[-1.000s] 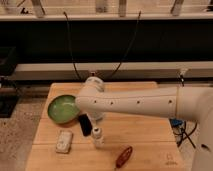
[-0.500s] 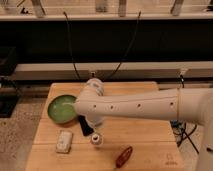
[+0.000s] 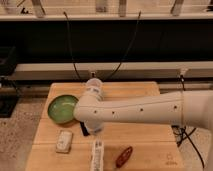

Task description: Knock the bottle over

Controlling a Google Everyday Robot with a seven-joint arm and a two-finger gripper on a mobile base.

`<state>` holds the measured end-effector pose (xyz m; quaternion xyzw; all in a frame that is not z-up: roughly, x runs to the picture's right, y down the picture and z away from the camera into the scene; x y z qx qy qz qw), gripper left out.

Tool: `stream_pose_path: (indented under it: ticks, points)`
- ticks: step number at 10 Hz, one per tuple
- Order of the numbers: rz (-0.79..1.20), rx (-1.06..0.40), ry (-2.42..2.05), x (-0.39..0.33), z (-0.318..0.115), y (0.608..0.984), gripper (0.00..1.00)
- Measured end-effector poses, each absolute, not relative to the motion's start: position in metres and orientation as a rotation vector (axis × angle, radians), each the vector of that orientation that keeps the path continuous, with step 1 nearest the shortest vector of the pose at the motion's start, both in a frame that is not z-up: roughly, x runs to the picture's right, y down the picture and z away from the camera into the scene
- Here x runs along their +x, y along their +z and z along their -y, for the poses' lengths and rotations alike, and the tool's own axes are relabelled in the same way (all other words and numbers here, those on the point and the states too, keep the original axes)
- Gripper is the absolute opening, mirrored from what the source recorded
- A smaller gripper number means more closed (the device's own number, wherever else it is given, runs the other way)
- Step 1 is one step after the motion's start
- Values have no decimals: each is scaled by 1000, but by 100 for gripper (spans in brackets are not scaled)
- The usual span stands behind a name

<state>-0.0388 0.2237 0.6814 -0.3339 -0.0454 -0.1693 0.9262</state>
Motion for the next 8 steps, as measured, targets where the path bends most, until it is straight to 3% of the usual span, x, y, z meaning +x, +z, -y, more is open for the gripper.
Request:
stream_pose_path:
  ticks: [6, 8]
  points:
    - [144, -662, -348, -39, -241, 651, 0]
    - [142, -665, -368, -46, -241, 660, 0]
